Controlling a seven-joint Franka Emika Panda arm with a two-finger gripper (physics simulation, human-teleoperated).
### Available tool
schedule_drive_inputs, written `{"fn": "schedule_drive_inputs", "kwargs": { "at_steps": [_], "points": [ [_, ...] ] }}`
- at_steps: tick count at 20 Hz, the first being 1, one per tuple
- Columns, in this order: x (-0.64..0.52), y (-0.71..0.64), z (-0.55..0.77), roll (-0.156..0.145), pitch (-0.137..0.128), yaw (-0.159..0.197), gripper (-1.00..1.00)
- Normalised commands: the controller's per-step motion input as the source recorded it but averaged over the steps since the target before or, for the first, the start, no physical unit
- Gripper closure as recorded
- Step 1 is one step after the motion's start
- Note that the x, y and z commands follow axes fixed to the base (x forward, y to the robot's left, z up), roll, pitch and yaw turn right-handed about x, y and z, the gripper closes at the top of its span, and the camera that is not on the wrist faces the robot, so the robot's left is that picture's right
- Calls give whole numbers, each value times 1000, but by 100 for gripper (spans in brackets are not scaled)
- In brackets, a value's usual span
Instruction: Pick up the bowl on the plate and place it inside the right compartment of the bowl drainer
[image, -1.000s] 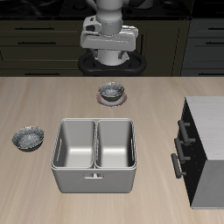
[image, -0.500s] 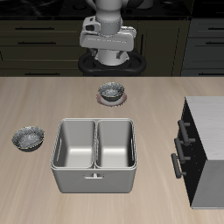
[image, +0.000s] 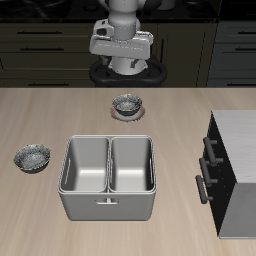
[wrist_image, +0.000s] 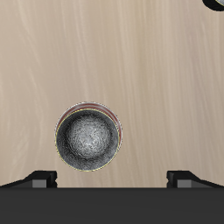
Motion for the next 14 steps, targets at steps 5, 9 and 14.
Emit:
{"fn": "schedule_drive_inputs", "kwargs": {
  "at_steps": [5, 9, 14],
  "points": [
    [41, -93, -132, -27, -10, 6, -100],
    [-1, -16, -326, -6, 30, -19, -100],
    [8, 7, -226, -4, 28, -5, -100]
  ]
}}
